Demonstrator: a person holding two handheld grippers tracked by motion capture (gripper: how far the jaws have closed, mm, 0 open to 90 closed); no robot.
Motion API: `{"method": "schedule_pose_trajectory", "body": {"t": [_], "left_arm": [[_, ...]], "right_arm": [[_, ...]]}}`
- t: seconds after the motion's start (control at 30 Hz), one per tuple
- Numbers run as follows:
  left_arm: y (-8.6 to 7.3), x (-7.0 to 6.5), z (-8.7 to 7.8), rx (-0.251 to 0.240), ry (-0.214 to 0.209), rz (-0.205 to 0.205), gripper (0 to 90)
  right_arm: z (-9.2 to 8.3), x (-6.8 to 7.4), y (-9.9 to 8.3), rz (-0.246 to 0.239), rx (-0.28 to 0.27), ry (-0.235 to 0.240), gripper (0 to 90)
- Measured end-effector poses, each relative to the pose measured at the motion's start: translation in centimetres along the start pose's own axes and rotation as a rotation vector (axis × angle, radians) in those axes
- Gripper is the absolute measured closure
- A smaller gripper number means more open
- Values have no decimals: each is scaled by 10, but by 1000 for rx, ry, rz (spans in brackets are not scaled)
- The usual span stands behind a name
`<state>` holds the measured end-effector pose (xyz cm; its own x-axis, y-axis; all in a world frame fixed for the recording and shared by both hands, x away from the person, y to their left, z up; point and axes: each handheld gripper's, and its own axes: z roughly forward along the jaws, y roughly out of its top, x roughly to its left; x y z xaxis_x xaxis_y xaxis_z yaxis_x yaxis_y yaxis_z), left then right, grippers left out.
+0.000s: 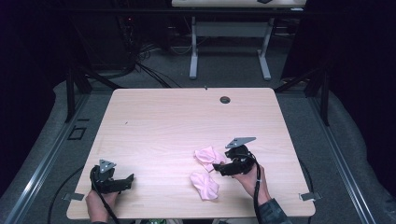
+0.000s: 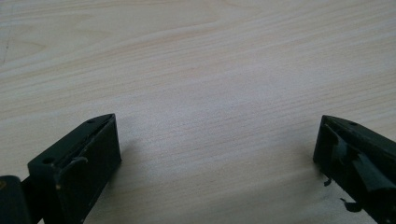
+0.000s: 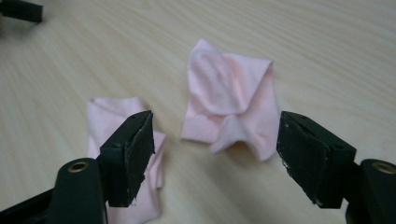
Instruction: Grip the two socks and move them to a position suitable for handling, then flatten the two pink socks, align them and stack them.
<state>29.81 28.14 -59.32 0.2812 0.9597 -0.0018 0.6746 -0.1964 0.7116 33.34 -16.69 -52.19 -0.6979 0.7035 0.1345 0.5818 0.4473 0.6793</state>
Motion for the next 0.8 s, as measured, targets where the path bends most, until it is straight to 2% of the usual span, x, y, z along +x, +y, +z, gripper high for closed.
{"method": "schedule_pose_trajectory", "body": {"t": [0.13, 0.23, 0.27, 0.33, 0.4, 0.47, 0.53, 0.63, 0.67, 0.7, 0.73, 0.8], "left_arm": [[0, 0, 0, 0, 0, 0, 3], [0, 0, 0, 1, 0, 3, 3], [0, 0, 0, 2, 0, 3, 3], [0, 0, 0, 0, 0, 0, 3], [0, 0, 0, 3, 1, 2, 3], [0, 0, -1, 5, -2, 3, 5], [1, 0, -1, 8, -7, 6, 8], [2, -4, -6, 8, -34, 12, 6], [6, -12, -13, -16, -81, 33, 9], [6, -12, -13, -16, -81, 33, 14], [8, -15, -15, -26, -98, 41, 22], [16, -27, -21, -46, -158, 84, 32]], "right_arm": [[-2, 15, -11, -10, 26, 7, 351], [1, 20, -14, -19, 45, 13, 387], [5, 24, -16, -19, 61, 30, 435], [9, 27, -18, -17, 62, 40, 452], [21, 35, -22, -34, 112, 52, 495], [27, 39, -24, -33, 119, 67, 525], [30, 41, -24, -41, 132, 62, 536], [37, 45, -26, -42, 154, 55, 599], [38, 45, -27, -41, 162, 55, 654], [38, 45, -27, -41, 162, 55, 654], [38, 44, -27, -40, 164, 60, 711], [38, 44, -27, -34, 161, 65, 741]]}}
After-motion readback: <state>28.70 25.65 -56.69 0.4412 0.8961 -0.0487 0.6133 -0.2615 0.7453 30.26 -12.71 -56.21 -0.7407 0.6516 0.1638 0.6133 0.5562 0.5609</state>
